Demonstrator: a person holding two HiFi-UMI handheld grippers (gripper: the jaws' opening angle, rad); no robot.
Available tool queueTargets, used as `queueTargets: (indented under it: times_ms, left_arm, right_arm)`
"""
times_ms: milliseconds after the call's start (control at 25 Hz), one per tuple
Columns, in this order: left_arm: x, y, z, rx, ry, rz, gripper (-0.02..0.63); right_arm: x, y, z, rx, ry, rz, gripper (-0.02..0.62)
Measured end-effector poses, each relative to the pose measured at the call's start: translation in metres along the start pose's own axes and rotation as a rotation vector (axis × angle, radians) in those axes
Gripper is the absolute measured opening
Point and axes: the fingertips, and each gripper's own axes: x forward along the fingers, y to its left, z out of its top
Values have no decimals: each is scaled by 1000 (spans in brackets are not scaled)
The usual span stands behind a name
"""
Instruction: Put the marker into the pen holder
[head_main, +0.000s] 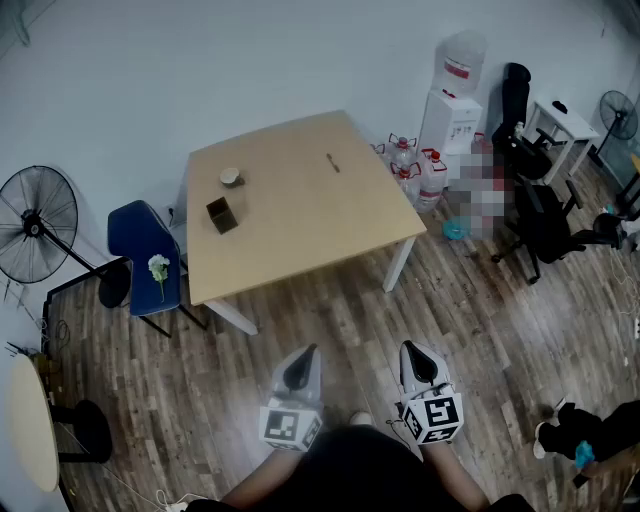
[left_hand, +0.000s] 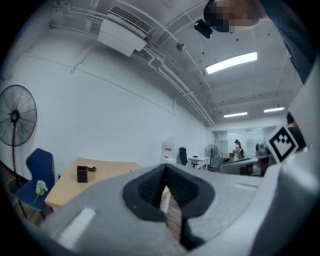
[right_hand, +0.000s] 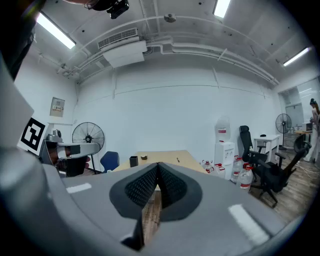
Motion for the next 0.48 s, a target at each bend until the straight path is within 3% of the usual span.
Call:
queueTargets:
  times_ms: [280,480]
  left_arm:
    - [31,-26,-5,-2,6,-24,2]
    - [51,-58,-12,-30,13,-53,2]
  right_arm:
    - [-6,-51,-4,-10,-7,-68,3]
    - [-23,-82,-12,15,-19,-59,3]
